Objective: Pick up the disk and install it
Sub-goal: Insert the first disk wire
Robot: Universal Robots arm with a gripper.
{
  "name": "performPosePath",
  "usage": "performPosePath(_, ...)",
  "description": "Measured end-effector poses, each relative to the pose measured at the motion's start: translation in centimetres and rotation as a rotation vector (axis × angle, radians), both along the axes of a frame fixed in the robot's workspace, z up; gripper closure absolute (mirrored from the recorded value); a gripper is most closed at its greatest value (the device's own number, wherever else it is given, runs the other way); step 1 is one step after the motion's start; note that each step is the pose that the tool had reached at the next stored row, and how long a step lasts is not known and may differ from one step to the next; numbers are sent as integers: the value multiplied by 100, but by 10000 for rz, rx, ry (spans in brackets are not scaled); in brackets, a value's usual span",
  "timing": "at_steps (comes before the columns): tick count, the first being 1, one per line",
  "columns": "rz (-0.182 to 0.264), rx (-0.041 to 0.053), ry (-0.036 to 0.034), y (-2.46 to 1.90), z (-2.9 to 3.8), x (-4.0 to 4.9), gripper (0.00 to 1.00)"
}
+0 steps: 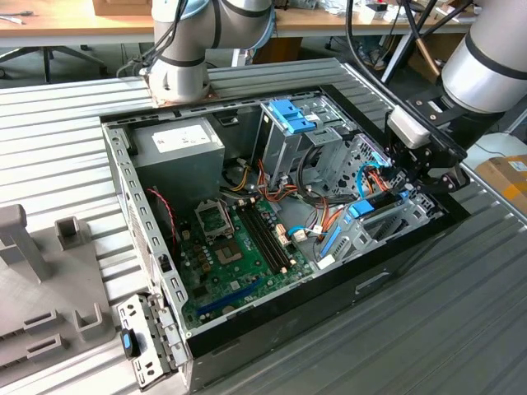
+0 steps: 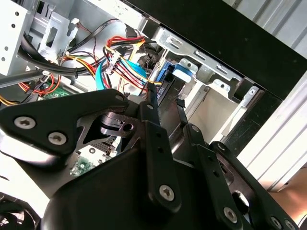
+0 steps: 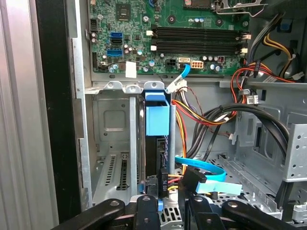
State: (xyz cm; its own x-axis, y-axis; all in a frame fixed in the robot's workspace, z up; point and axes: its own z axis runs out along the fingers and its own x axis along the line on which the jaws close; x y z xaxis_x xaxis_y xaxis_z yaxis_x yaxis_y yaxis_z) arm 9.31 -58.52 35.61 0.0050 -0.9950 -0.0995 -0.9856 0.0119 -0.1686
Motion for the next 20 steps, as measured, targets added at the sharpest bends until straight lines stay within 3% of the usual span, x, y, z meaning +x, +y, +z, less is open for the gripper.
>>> performPosePath(7,0,-1,1,2,30,0,69)
performPosePath(20,-47,-91,-5,12,211,0,69)
